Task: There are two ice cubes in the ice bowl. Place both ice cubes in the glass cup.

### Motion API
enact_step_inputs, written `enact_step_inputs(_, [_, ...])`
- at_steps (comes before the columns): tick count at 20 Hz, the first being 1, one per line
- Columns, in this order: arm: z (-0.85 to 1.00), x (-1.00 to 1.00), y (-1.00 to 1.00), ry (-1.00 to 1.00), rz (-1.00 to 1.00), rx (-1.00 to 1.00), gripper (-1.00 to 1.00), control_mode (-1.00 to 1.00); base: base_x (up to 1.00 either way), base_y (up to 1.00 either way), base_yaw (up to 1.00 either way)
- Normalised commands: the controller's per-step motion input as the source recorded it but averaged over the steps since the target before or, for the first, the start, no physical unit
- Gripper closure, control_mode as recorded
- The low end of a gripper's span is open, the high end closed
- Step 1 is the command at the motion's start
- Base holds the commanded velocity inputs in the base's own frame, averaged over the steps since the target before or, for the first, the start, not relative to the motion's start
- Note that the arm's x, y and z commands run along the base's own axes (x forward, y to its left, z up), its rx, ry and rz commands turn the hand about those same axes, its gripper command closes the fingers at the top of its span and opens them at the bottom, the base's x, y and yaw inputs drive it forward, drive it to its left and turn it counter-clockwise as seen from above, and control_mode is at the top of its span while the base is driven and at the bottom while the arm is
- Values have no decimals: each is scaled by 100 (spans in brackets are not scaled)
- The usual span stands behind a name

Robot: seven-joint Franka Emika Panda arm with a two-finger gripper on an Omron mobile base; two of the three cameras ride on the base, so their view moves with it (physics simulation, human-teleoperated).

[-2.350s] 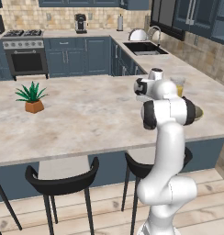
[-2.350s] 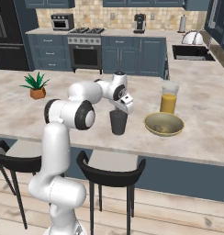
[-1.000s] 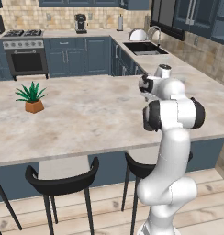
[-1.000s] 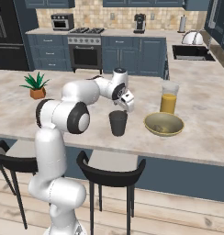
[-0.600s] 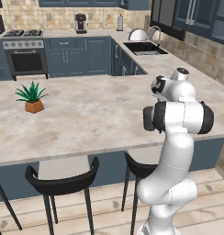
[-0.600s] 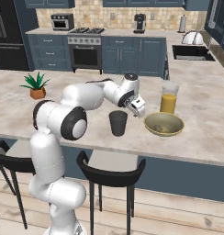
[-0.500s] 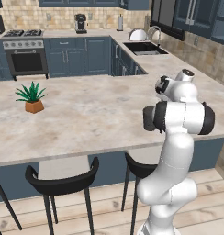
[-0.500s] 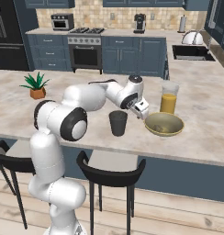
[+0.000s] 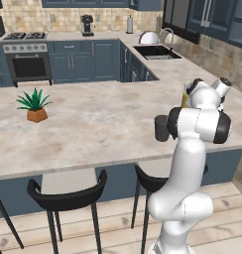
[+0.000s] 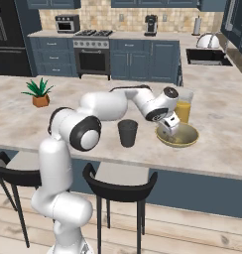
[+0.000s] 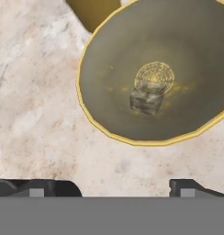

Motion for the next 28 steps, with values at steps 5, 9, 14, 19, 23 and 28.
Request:
enact_step_inputs(5, [0, 5, -29, 8, 0, 6, -100, -100, 0, 0, 0])
enact_step_inputs(9, [-18, 10, -18, 10, 0, 0, -100, -100, 0, 0, 0])
enact_step_inputs(14, [-37, 12, -10, 15, 0, 0, -100, -100, 0, 0, 0])
enact_step_inputs(19, [-56, 15, 0, 18, 0, 0, -100, -100, 0, 0, 0])
enact_step_inputs(23, [-16, 22, -15, 9, 0, 0, -100, -100, 0, 0, 0])
enact_step_inputs(28, [1, 21, -32, 1, 0, 4, -100, -100, 0, 0, 0])
